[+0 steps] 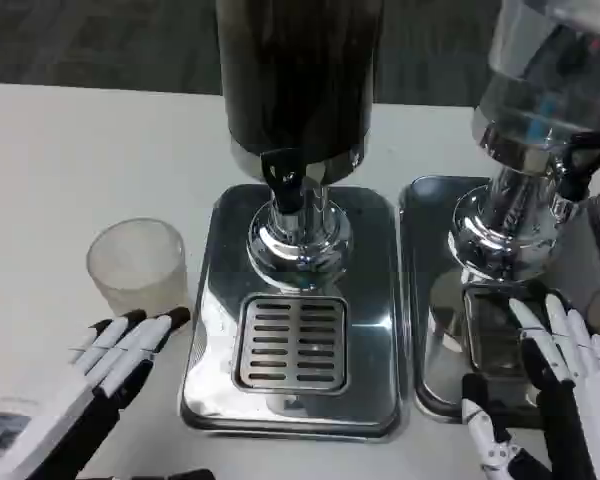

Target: Grasp the cup under the faucet to collect the drink, then remove the cup.

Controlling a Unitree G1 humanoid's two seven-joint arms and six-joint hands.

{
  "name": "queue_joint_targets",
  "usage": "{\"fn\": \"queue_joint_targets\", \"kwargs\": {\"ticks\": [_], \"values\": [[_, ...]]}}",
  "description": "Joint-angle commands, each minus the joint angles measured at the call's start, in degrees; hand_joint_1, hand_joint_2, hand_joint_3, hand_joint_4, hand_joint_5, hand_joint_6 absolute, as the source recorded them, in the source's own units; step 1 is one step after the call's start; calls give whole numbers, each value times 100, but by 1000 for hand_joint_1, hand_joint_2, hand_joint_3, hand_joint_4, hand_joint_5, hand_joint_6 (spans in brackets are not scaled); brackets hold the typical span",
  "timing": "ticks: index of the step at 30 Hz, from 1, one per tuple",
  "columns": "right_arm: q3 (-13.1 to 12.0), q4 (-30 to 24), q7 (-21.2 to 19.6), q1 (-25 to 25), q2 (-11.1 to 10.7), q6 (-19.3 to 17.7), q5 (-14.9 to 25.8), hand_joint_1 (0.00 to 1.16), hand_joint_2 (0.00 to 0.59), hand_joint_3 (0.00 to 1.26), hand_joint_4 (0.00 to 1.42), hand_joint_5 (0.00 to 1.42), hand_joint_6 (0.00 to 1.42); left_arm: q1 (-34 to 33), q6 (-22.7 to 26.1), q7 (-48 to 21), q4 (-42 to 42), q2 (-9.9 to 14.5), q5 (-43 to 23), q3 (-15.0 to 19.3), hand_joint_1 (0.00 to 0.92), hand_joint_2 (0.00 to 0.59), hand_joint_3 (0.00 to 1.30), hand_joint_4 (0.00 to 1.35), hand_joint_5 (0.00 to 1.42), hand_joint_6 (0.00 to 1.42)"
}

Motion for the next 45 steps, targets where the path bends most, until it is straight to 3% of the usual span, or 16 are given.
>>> {"fn": "queue_joint_targets", "kwargs": {"ticks": [1,9,15,24,32,39,45], "values": [[-58,46,-79,-11,-58,-86,87,369,446,146,1,0,0,14,66,104,-98,13,99,-10,0,71,0,0,0,0],[-98,49,-61,-8,-79,-98,141,369,446,146,1,0,0,53,90,129,-132,-4,102,-28,0,71,0,0,0,0],[22,-39,-20,-44,19,10,30,369,446,146,1,0,0,116,-82,261,-75,60,-78,105,0,71,0,0,0,0],[100,-28,-103,40,125,-5,6,369,446,146,1,0,0,-6,-742,741,311,-16,-506,423,0,52,0,0,0,37],[210,46,-132,-55,219,1,4,369,446,146,3,0,0,-830,-845,809,1412,74,-967,513,0,30,0,0,0,106],[311,69,-177,-138,289,16,-35,369,446,149,10,0,0,-1638,-1300,1014,2597,50,-1141,383,0,22,0,0,13,157],[381,102,-271,-223,351,22,-41,368,446,154,16,0,0,-2296,-1349,1070,3565,191,-1049,200,0,6,0,0,25,175]]}}
